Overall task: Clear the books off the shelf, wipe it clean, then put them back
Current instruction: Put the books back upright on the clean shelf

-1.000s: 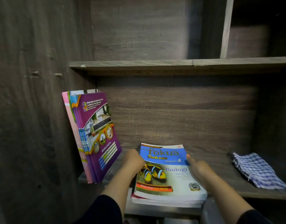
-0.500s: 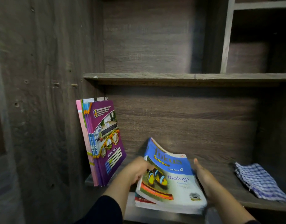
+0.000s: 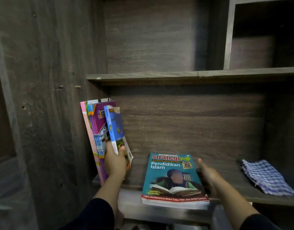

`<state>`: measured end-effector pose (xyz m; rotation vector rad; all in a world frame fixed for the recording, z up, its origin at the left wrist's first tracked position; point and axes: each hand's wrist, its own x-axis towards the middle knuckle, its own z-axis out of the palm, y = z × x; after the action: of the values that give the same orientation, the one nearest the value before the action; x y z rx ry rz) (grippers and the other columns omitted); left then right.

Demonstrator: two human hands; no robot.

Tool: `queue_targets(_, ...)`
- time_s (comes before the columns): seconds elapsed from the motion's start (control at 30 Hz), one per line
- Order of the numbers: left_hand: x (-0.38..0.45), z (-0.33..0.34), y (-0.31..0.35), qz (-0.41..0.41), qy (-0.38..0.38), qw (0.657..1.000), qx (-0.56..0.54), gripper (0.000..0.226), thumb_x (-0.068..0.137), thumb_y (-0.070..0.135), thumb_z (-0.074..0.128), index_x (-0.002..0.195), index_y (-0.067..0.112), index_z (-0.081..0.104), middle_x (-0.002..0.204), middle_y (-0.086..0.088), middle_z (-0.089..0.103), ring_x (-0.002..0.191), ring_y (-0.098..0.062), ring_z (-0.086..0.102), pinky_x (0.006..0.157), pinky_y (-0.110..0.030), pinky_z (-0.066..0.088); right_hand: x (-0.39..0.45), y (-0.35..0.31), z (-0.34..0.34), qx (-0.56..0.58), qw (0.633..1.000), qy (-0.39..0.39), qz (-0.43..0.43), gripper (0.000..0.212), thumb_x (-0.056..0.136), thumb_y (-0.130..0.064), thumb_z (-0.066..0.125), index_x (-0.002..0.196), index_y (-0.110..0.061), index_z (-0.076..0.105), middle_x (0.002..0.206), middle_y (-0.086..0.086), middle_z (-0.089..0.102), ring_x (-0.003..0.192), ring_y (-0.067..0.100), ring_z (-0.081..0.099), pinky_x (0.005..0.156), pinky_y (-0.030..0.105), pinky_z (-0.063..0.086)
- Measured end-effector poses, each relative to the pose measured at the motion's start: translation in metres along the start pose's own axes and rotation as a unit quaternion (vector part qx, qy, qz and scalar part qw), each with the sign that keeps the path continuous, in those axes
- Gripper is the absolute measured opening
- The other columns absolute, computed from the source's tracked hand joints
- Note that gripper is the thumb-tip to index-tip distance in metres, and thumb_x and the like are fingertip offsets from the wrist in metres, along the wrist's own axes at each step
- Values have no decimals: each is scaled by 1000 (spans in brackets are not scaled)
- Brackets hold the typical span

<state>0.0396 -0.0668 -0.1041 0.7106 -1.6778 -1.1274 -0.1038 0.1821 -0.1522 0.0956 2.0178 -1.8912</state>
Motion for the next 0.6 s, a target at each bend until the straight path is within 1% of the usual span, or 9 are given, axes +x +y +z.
queue_targets(0.1,-8,3,-7,-20,-20,991,130,24,95,22,54,113,11,44,103,-13,65,96,-32,62,70,-32,43,0,0,0,-5,1000,-3,6,65,91,-61,39,91,-2,67,91,23,70,77,33,65,64,35,50)
queue_targets(0.2,-3,-3,-6,-29,-51,972,226,20,98,28,48,104,11,41,101,-10,67,89,-27,62,58,-26,39,2,1,-3,-6,1000,-3,9,63,91,-60,39,93,-4,65,94,24,69,79,33,65,66,35,50)
queue_targets(0.23,1,-7,-7,-19,-59,957,282,26,97,34,49,104,10,44,100,-10,68,90,-28,63,60,-27,41,2,1,-3,-13,1000,-2,12,62,91,-60,38,92,-4,65,92,23,69,78,33,65,65,34,50)
queue_targets(0.3,8,-15,-7,9,-81,907,414,40,93,48,50,104,9,55,98,-9,69,93,-28,65,69,-30,49,3,1,-4,-17,1000,-5,16,61,92,-60,39,91,-5,64,89,21,68,76,31,64,63,32,49)
queue_targets(0.37,13,-20,-4,15,-113,866,486,45,91,55,47,98,12,61,96,-6,68,89,-24,66,73,-30,52,2,0,-4,-19,1000,-5,21,62,91,-61,38,94,-5,64,92,22,68,80,32,65,65,32,49)
queue_targets(0.43,17,-21,2,-9,-152,851,502,43,91,54,48,96,14,62,98,-5,66,89,-23,65,77,-30,53,4,-1,-4,-23,999,-7,22,64,91,-62,37,98,-5,64,97,23,68,87,35,66,71,37,51)
queue_targets(0.5,15,-19,7,-40,-206,832,514,37,90,48,52,101,14,62,102,-6,68,92,-24,67,84,-33,54,1,-1,-4,-20,1000,-7,18,60,93,-59,38,93,-4,63,92,22,67,82,34,64,69,37,50)
queue_targets(0.53,11,-15,9,-48,-241,824,510,32,91,42,53,101,13,62,100,-7,69,92,-24,69,84,-34,55,0,-2,-4,-19,1000,-6,17,58,94,-57,38,90,-5,62,88,22,66,77,33,63,65,36,49)
queue_targets(0.6,2,-3,13,-71,-307,844,434,27,93,36,54,99,10,58,87,-8,72,82,-23,72,75,-32,59,0,-3,-5,-23,1000,-2,18,56,94,-55,38,90,-5,61,85,21,64,74,32,62,63,36,48)
